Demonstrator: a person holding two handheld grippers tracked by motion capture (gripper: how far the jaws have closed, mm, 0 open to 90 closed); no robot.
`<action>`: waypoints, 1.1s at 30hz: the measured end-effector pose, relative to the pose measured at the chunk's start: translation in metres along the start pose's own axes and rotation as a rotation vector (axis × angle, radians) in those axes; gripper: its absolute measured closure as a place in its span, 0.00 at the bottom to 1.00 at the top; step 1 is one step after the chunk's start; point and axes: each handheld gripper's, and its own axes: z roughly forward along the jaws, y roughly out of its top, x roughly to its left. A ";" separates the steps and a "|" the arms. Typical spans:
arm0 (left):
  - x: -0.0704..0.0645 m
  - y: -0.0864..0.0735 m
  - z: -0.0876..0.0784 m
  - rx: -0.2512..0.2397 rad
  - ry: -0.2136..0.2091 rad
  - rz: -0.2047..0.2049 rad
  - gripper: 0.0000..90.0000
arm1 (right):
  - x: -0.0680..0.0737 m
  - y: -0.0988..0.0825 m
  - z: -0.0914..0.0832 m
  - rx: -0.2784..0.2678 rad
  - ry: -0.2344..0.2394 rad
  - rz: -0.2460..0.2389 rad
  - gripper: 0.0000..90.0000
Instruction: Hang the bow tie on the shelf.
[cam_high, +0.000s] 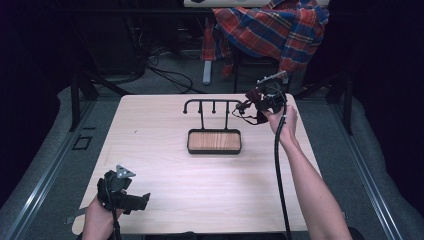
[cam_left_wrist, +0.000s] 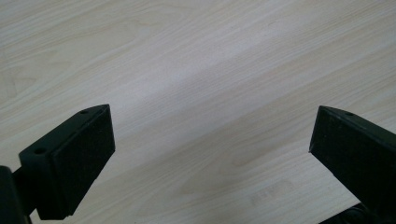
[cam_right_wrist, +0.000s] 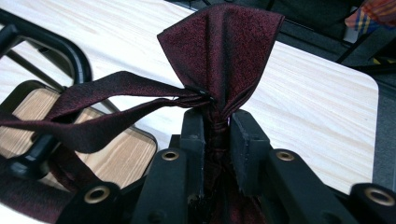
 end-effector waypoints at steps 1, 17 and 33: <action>0.000 0.000 0.000 0.000 0.000 0.002 0.00 | 0.000 0.000 0.000 0.000 0.000 0.000 0.85; 0.000 0.000 0.000 0.003 0.002 0.006 0.00 | -0.012 -0.004 0.006 -0.071 0.005 0.100 0.84; -0.001 0.000 0.000 0.002 0.003 0.007 0.00 | -0.024 -0.014 0.009 -0.089 0.004 0.156 0.81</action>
